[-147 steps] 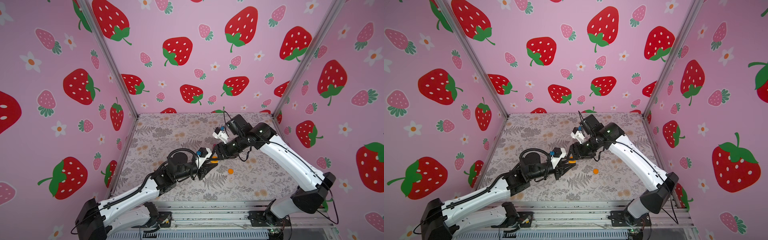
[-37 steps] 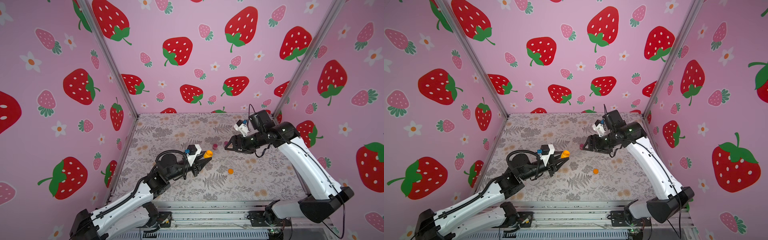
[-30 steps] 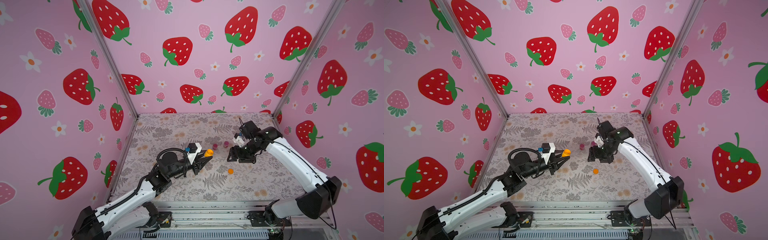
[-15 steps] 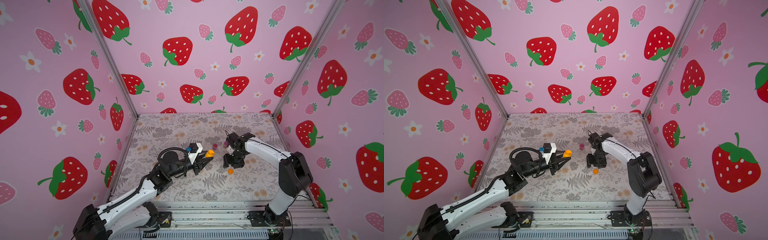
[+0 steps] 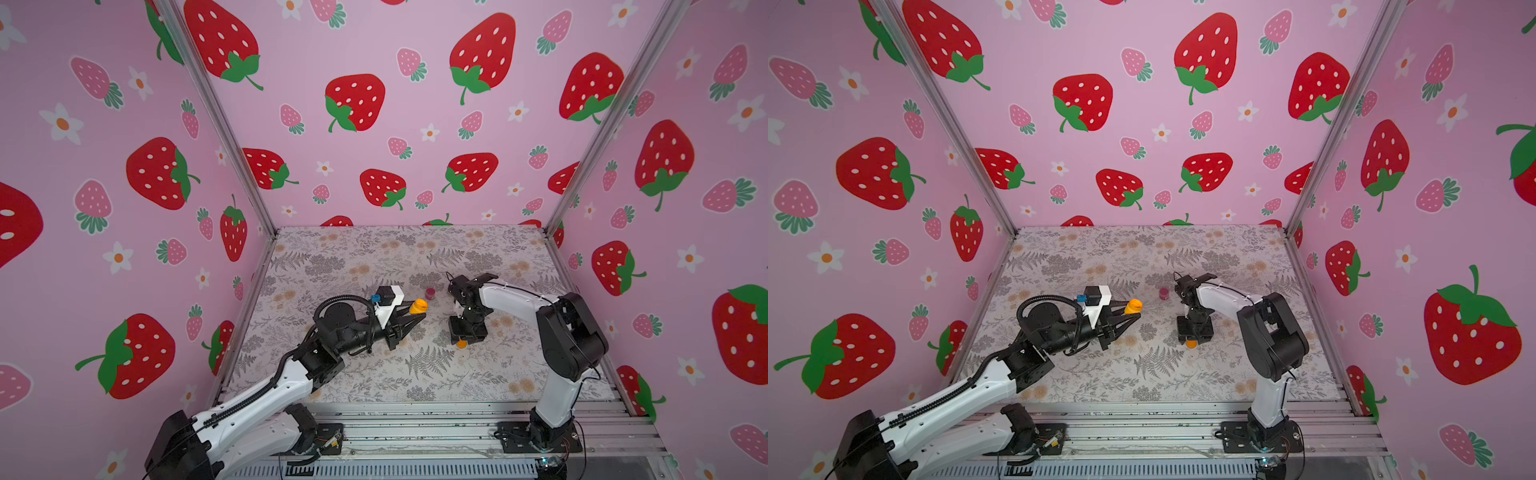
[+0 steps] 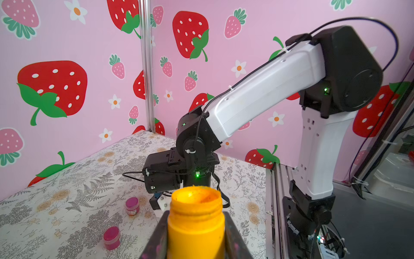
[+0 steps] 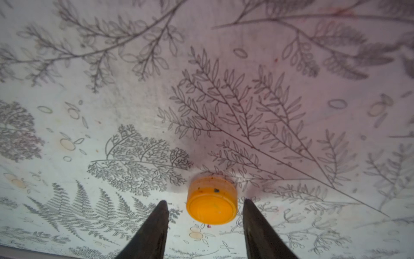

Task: Close the paint jar lid
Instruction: Pick up the lid from the center of the board.

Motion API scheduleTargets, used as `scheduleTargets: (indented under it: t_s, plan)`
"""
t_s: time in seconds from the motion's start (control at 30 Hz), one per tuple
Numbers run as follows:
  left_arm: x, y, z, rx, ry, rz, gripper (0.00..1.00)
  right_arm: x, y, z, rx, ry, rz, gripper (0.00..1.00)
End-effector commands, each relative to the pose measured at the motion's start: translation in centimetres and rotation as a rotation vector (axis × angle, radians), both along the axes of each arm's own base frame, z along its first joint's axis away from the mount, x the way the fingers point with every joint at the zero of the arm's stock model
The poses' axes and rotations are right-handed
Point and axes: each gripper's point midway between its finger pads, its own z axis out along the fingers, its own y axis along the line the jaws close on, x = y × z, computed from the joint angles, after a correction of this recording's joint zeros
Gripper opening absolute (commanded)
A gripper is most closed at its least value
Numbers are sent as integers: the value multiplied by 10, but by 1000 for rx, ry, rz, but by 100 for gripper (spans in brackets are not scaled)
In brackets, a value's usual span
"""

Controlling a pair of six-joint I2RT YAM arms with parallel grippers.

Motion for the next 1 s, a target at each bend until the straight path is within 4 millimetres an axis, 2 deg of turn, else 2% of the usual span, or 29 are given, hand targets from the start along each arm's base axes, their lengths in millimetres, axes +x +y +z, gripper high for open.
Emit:
scheduleTargets:
  t_s: [0.0,0.37,0.5,0.6,0.67,0.77,0.87,0.97]
  plan:
    - [-1,3,4,-18,-14,4,12,-3,0,-8,-12,13,15,53]
    - [1,4,3,-14,-10,13,11,-6,-4,-14,-34,30,20,41]
    - [2,6,2,-12,-9,24,11,-9,-5,-11,-29,35,16,36]
    - [3,7,3,-14,-9,26,11,-8,-2,-2,-8,22,13,31]
    - [2,6,4,-15,-9,21,11,-7,1,10,16,7,10,29]
    - [2,5,6,-10,-9,11,10,-4,13,39,100,-26,13,28]
    - [1,3,5,9,-6,-2,10,-1,31,84,261,-69,18,27]
    - [0,1,3,26,6,-13,9,4,46,138,442,-130,27,26]
